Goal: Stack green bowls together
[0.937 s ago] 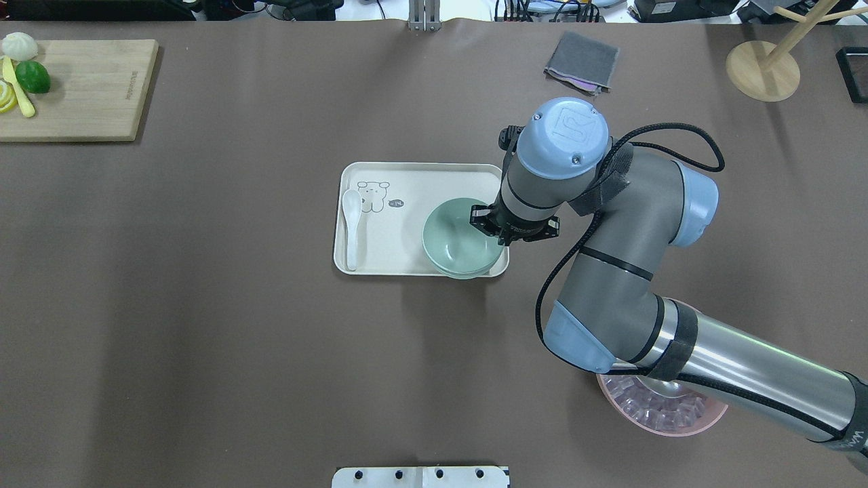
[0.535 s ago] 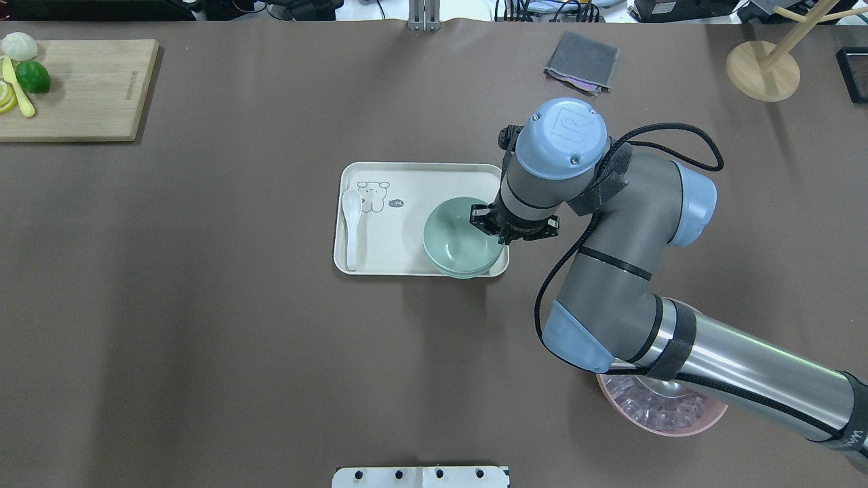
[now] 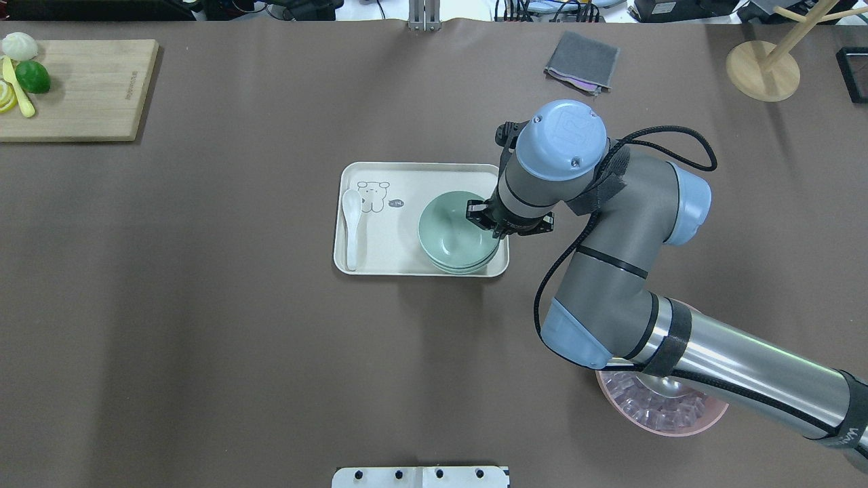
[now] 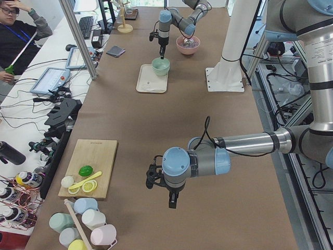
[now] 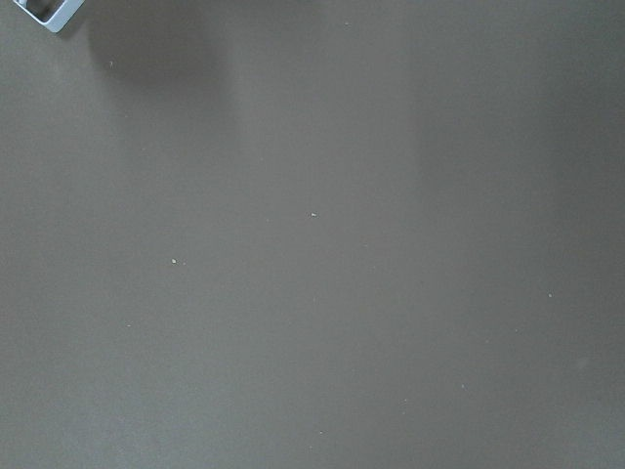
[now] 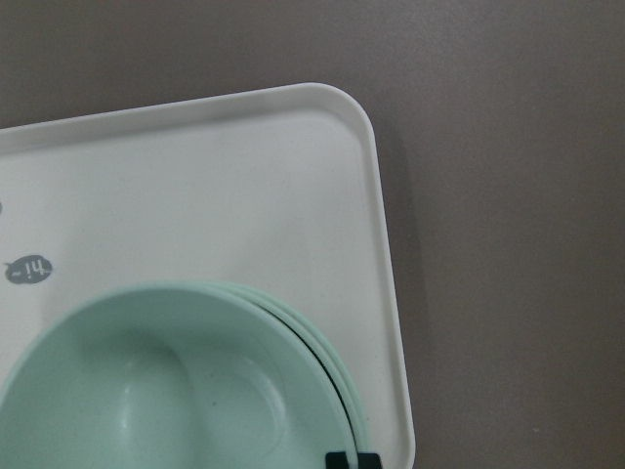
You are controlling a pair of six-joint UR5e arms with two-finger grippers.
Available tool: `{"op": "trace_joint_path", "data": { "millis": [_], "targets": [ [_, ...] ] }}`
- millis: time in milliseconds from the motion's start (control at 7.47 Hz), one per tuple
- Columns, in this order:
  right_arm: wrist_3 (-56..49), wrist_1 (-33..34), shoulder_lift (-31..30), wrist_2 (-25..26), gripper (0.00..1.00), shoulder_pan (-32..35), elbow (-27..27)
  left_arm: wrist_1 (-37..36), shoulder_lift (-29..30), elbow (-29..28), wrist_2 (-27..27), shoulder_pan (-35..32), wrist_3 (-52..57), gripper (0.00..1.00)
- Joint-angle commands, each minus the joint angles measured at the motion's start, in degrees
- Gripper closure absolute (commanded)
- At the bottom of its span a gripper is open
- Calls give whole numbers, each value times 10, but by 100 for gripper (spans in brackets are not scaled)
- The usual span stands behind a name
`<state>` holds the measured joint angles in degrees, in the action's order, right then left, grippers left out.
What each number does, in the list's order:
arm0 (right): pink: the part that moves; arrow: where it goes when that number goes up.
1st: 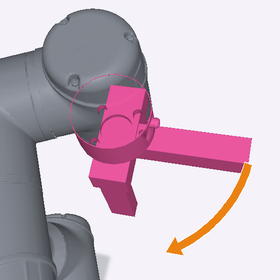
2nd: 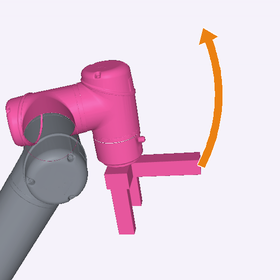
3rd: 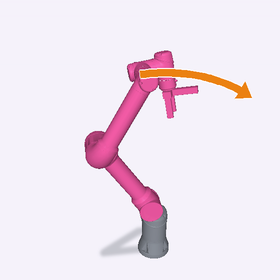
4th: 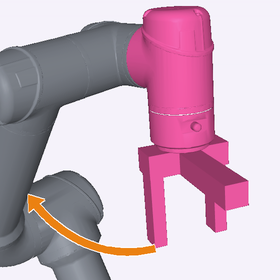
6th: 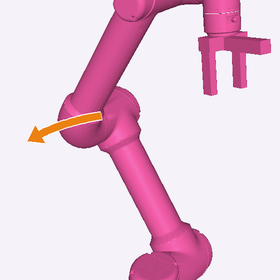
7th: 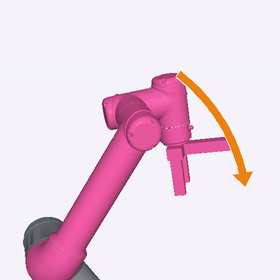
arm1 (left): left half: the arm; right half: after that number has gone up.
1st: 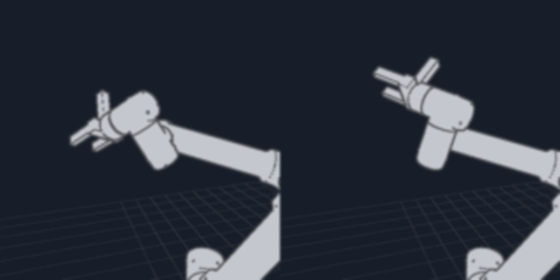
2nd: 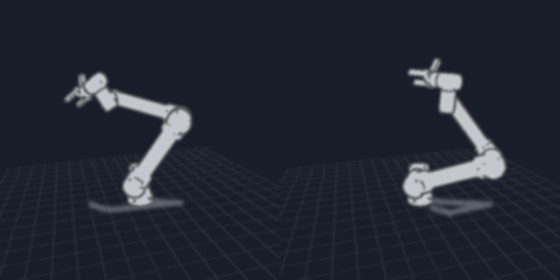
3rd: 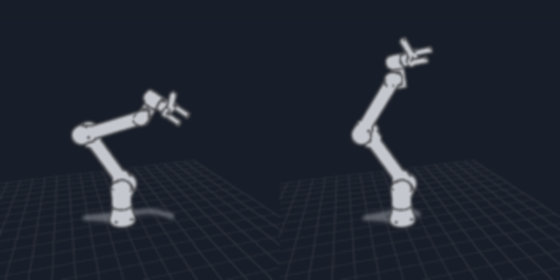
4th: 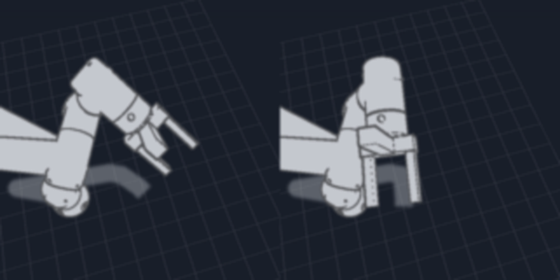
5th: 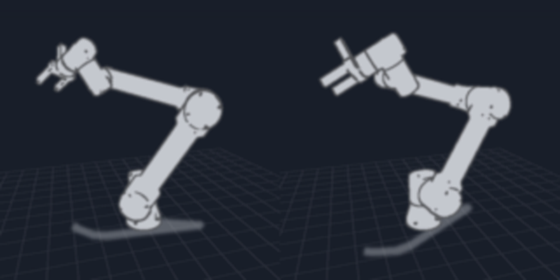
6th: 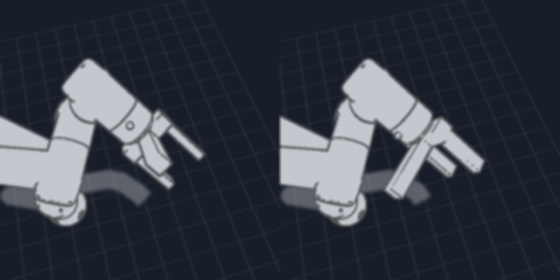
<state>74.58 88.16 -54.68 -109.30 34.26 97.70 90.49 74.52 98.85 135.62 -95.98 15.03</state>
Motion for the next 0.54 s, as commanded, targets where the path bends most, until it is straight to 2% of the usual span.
{"op": "trace_joint_path", "data": {
  "millis": [0, 402],
  "targets": [
    [-2, -3, -3, 0, 100, 0, -2, 0, 0, 0, 0, 0, 0, 2],
    [-4, -1, -7, 0, 100, 0, 2, 0, 1, 0, 0, 0, 0, 2]
  ]
}}
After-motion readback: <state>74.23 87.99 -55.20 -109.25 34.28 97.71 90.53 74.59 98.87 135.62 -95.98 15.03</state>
